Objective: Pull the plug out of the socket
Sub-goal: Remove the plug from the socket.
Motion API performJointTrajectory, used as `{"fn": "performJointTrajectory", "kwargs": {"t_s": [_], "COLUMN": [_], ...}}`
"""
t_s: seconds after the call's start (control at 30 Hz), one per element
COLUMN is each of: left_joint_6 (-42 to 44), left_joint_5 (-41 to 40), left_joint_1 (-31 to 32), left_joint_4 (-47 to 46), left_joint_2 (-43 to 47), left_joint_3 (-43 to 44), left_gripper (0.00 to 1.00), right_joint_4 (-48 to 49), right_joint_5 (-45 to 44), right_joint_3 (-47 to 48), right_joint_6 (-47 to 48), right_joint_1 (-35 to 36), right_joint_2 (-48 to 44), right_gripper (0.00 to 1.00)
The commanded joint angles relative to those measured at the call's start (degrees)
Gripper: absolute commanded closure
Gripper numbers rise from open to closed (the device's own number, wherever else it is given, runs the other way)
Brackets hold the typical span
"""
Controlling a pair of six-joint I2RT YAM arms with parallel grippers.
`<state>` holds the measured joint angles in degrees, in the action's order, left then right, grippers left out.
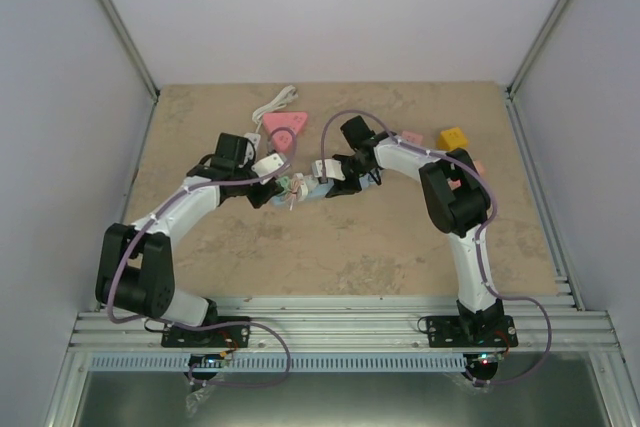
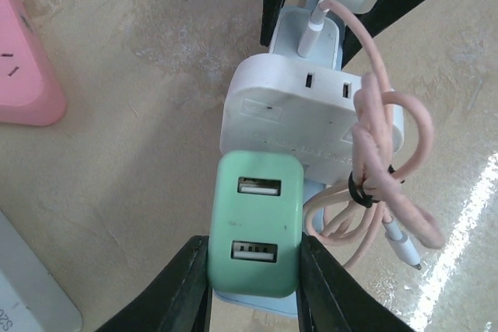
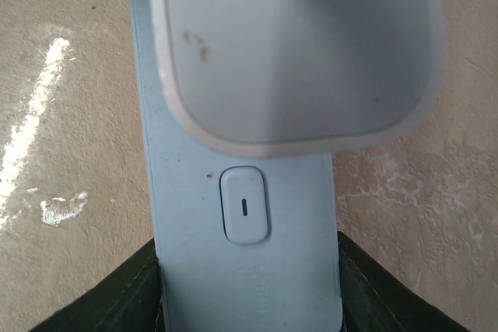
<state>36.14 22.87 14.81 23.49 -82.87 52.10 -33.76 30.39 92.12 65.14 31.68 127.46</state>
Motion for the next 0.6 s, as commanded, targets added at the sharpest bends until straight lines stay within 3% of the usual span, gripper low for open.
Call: {"fn": "performJointTrajectory", "kwargs": {"t_s": [0.0,0.13,0.3,0.43,0.57], "left_joint_6": [-2.3,-1.9,0.4,0.5,-0.9], "left_joint_5": [4.0,11.1,14.8,15.0,11.7], "left_joint_1": [-2.8,-6.7,-7.2,-7.2,-7.2], "left_joint_4": [-5.2,0.4,8.9,12.8,9.3], "left_joint_2": [0.2,-4.4,-10.5,-14.5,-12.1], "left_joint_3": [2.1,7.1,13.8,17.8,16.3], "left_gripper": [1.00,1.00,1.00,1.00,1.00], "right_joint_4": [-5.2,-5.2,-5.2,-5.2,-5.2], "right_joint_5": [-6.3,-6.3,-6.3,-6.3,-6.4], "right_joint_3": [-2.5,-2.5,-2.5,-2.5,-2.6], "right_joint_6": [0.6,0.7,0.7,0.8,0.9], "right_joint_1": [-0.3,-0.3,-0.3,-0.3,-0.3], "right_joint_2": [2.8,2.7,2.8,2.8,2.9], "right_gripper": [0.99,0.99,0.99,0.99,1.00]}}
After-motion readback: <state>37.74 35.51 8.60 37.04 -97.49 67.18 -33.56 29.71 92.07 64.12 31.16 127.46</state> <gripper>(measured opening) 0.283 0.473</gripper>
